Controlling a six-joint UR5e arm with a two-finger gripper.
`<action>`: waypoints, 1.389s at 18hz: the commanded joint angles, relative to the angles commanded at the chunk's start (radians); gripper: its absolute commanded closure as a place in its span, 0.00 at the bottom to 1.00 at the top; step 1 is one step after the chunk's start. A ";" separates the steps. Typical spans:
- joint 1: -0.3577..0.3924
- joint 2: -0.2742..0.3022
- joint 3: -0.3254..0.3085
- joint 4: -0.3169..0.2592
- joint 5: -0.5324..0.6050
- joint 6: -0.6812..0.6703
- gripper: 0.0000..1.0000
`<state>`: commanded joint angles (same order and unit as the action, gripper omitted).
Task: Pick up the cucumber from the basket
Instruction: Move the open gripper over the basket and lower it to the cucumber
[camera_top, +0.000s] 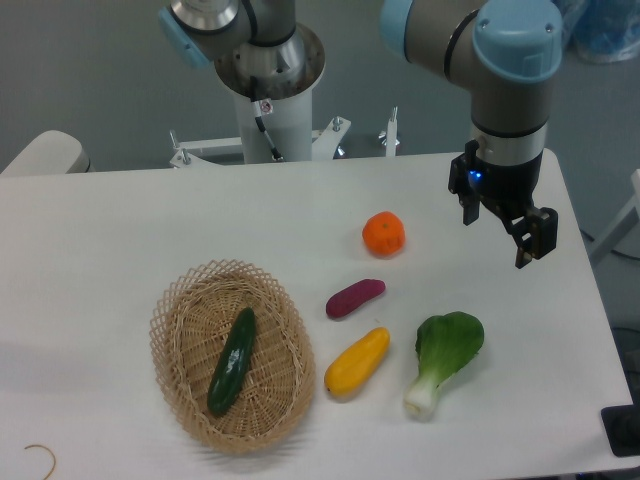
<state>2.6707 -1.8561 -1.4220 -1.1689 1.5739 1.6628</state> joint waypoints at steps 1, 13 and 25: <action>-0.002 0.000 0.000 0.002 0.002 0.002 0.00; -0.138 0.020 -0.055 0.000 -0.005 -0.197 0.00; -0.377 -0.040 -0.098 0.020 -0.029 -0.901 0.00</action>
<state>2.2934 -1.8959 -1.5200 -1.1491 1.5446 0.7614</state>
